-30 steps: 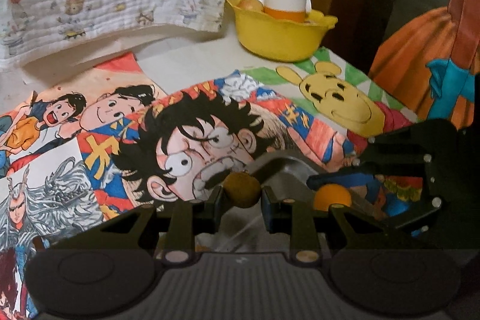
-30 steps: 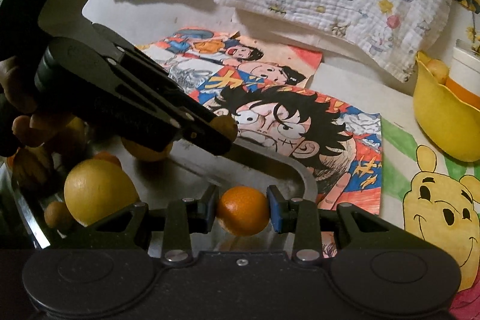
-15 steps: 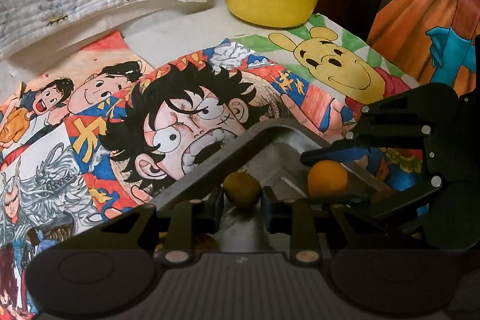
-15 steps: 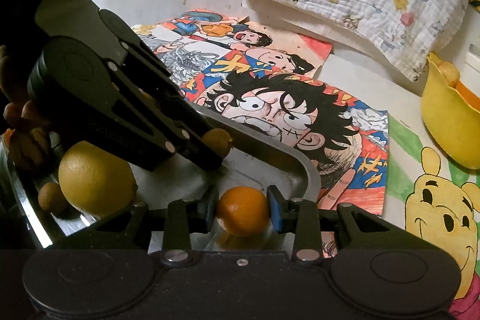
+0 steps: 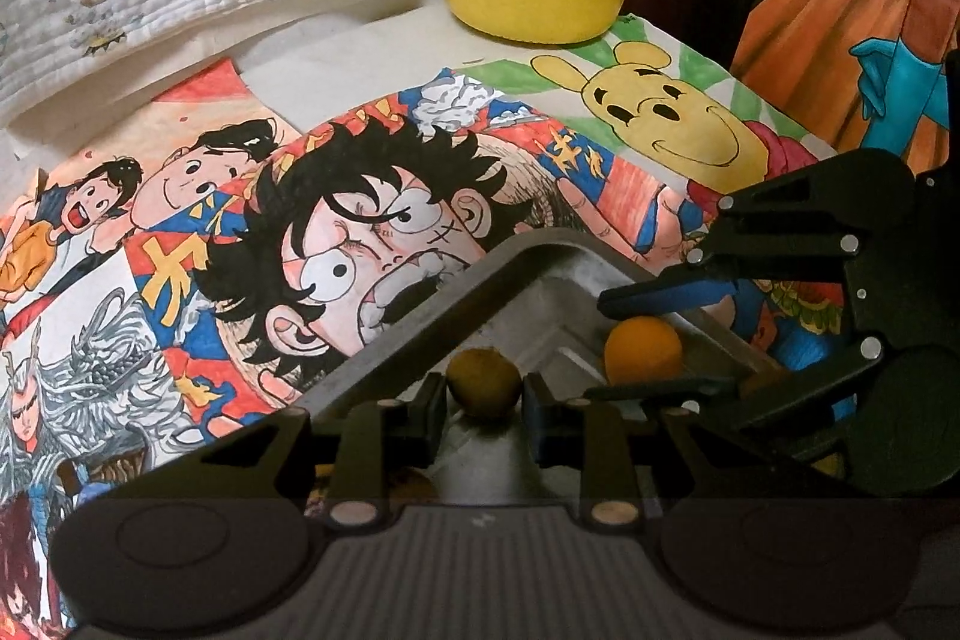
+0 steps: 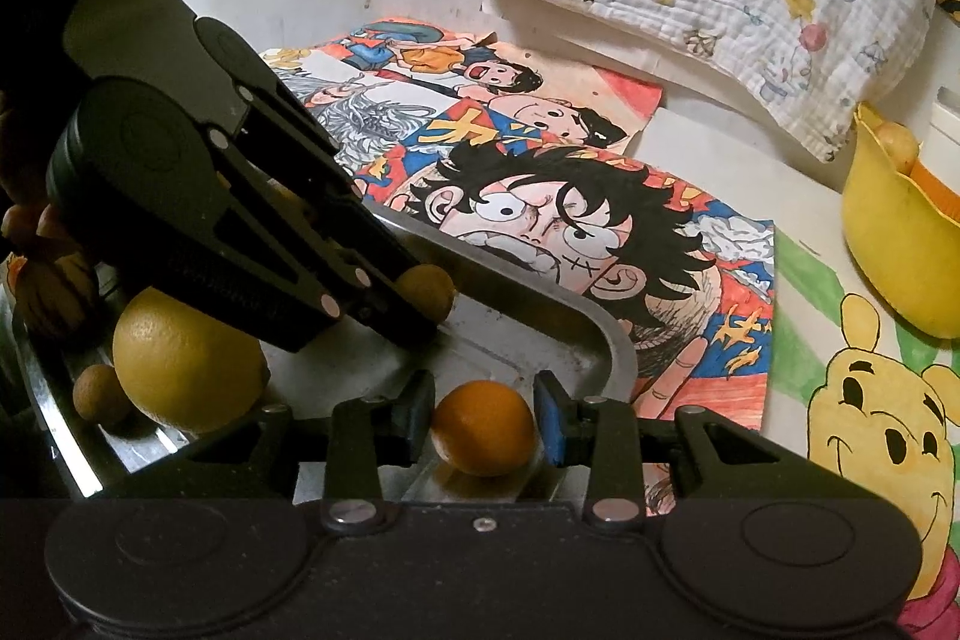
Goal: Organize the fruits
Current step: 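Open right gripper to drop the orange while left gripper releases the brown fruit, then lift both open tools back from the tray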
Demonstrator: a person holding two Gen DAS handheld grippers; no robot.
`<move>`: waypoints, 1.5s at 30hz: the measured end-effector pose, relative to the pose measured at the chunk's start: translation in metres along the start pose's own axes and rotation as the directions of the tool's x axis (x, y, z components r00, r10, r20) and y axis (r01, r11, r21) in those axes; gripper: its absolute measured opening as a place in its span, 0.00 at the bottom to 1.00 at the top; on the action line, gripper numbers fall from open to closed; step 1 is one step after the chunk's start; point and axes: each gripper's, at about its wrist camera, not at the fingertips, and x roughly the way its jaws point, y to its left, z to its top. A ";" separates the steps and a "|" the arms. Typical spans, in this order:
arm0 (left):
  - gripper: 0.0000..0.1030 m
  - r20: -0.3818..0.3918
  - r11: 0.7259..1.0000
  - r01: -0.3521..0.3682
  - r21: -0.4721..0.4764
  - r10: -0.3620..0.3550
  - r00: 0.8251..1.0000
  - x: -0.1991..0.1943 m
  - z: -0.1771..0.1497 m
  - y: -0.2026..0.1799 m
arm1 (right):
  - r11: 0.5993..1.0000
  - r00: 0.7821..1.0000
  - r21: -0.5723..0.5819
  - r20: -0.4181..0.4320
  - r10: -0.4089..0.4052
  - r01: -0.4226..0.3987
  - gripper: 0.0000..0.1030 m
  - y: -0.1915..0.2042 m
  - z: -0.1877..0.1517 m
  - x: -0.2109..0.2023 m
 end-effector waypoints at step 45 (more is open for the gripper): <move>0.99 0.299 0.919 -0.197 -0.343 0.305 0.904 -0.133 -0.085 -0.007 | 0.985 0.961 0.174 0.273 -0.052 0.004 0.99 0.042 -0.018 -0.095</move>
